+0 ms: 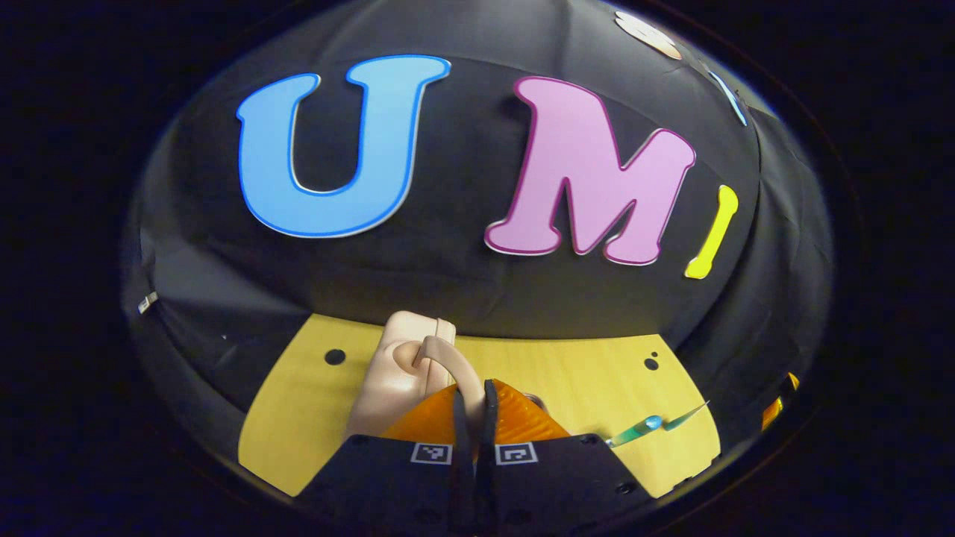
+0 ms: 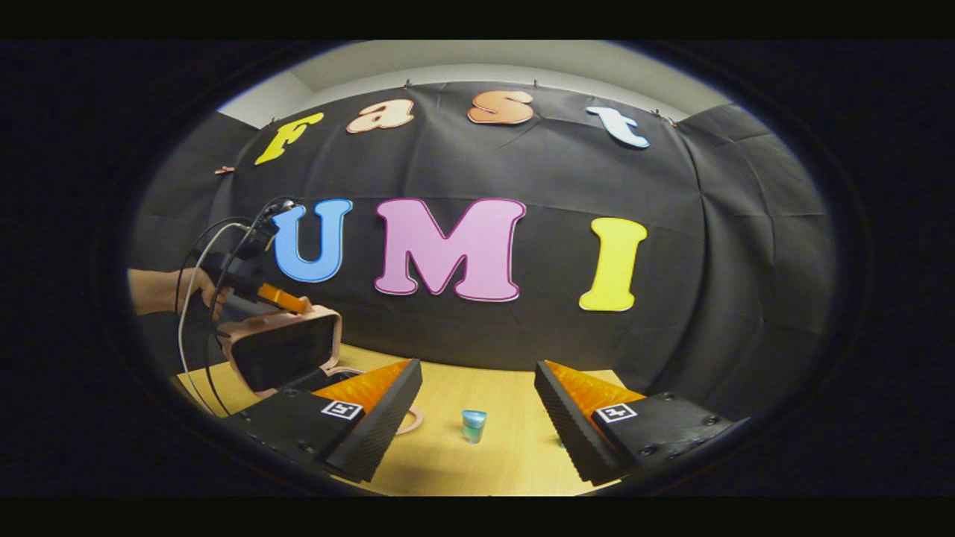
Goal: First open the suitcase, pack the skin care products into it, and then close the suitcase.
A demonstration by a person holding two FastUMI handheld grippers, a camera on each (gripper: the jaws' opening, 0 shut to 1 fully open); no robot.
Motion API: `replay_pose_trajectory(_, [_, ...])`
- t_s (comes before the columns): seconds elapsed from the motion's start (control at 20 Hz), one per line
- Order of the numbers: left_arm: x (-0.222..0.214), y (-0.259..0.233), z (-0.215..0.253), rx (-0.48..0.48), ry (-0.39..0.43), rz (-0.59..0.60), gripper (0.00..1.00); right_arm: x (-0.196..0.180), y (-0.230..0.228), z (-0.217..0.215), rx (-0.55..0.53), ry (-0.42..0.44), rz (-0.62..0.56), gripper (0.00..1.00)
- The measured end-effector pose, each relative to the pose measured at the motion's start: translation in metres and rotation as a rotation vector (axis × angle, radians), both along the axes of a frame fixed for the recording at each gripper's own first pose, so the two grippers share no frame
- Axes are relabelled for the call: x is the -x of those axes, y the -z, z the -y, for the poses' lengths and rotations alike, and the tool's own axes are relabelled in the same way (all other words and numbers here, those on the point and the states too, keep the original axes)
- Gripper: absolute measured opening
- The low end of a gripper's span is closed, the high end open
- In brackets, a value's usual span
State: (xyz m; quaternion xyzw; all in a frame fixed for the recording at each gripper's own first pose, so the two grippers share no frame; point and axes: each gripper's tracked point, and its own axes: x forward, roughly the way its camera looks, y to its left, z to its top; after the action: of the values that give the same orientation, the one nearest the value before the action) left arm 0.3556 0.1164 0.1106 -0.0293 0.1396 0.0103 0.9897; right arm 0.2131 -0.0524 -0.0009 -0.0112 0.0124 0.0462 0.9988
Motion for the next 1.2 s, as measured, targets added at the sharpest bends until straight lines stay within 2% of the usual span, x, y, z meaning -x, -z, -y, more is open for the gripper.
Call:
replay_pose_trajectory(0.1, [0.001,0.006,-0.058,-0.025,-0.059,-0.010,0.06,0.001,0.001,-0.007,0.005,0.011,-0.010,0.97])
replay_pose_trajectory(0.2, [0.004,0.015,-0.132,-0.086,-0.182,-0.016,0.07,0.000,0.001,-0.007,0.014,0.040,-0.022,0.97])
replay_pose_trajectory(0.3, [-0.002,0.043,-0.196,-0.125,-0.254,-0.026,0.06,-0.002,0.005,-0.005,0.020,0.086,-0.031,0.96])
replay_pose_trajectory(0.4, [-0.009,0.085,-0.259,-0.118,-0.303,-0.039,0.06,-0.003,0.017,-0.010,0.008,0.099,-0.075,0.96])
replay_pose_trajectory(0.45, [-0.020,0.110,-0.281,-0.093,-0.297,-0.036,0.06,-0.002,0.024,-0.013,-0.012,0.105,-0.093,0.97])
replay_pose_trajectory(0.6, [-0.037,0.162,-0.314,-0.047,-0.279,-0.072,0.06,0.000,0.036,-0.024,-0.004,0.100,-0.139,0.97])
replay_pose_trajectory(0.75, [-0.043,0.207,-0.329,0.050,-0.290,-0.111,0.06,0.006,0.040,-0.026,0.005,0.113,-0.154,0.96])
replay_pose_trajectory(0.85, [-0.041,0.222,-0.340,0.047,-0.319,-0.148,0.07,0.011,0.046,-0.033,-0.010,0.105,-0.180,0.97])
replay_pose_trajectory(0.9, [-0.033,0.223,-0.353,0.000,-0.374,-0.179,0.09,0.014,0.048,-0.034,-0.009,0.103,-0.191,0.96])
replay_pose_trajectory(1.0, [-0.024,0.206,-0.358,-0.057,-0.426,-0.163,0.29,0.018,0.042,-0.033,-0.003,0.108,-0.173,0.97])
replay_pose_trajectory(1.05, [-0.025,0.193,-0.356,-0.054,-0.419,-0.120,0.48,0.018,0.040,-0.031,0.000,0.111,-0.165,0.96])
replay_pose_trajectory(1.1, [-0.024,0.177,-0.348,-0.043,-0.407,-0.078,0.57,0.018,0.042,-0.028,-0.001,0.120,-0.166,0.96])
replay_pose_trajectory(1.15, [-0.016,0.161,-0.334,-0.034,-0.396,-0.041,0.82,0.018,0.043,-0.026,-0.011,0.127,-0.168,0.96])
replay_pose_trajectory(1.2, [-0.009,0.144,-0.316,-0.034,-0.378,-0.004,0.93,0.018,0.043,-0.024,-0.021,0.130,-0.164,0.97])
